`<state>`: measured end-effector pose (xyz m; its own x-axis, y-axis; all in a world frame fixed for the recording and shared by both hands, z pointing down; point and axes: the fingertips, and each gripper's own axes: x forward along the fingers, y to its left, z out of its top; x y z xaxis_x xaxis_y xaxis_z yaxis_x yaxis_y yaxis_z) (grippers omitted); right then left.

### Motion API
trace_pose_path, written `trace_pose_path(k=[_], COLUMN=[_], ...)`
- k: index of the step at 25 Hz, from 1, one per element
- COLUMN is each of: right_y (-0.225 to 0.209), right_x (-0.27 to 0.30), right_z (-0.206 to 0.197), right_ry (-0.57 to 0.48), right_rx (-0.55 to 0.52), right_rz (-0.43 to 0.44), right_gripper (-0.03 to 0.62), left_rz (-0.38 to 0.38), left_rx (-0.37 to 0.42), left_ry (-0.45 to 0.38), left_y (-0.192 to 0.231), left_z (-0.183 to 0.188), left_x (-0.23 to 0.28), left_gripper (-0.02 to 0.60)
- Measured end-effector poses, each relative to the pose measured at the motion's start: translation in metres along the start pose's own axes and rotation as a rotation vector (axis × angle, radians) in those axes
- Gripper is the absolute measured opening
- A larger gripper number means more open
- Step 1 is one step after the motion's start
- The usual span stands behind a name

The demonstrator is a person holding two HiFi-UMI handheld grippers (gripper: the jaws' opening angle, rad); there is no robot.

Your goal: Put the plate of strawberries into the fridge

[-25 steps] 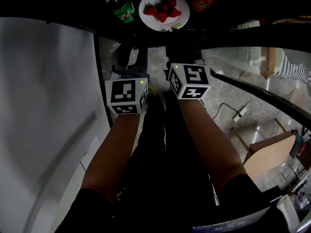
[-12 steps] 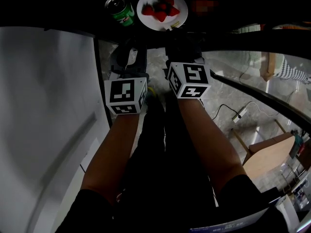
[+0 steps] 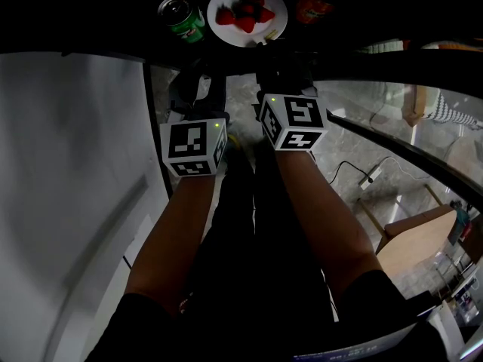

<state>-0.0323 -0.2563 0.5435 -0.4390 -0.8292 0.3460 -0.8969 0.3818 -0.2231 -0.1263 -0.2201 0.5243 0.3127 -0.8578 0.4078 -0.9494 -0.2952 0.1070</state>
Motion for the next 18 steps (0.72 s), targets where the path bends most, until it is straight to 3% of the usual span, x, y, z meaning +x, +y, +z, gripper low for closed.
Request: trace_pose_path(k=[18], right_y=[-0.001], right_x=[-0.029], right_z=[0.041], right_ry=[-0.045], right_rx=[-0.037], right_rz=[0.009], right_gripper=[0.084], left_rz=[0.001], left_rx=[0.022], left_ry=[-0.056], left_y=[-0.009], left_z=[0.041], left_x=[-0.001], left_gripper=[0.101])
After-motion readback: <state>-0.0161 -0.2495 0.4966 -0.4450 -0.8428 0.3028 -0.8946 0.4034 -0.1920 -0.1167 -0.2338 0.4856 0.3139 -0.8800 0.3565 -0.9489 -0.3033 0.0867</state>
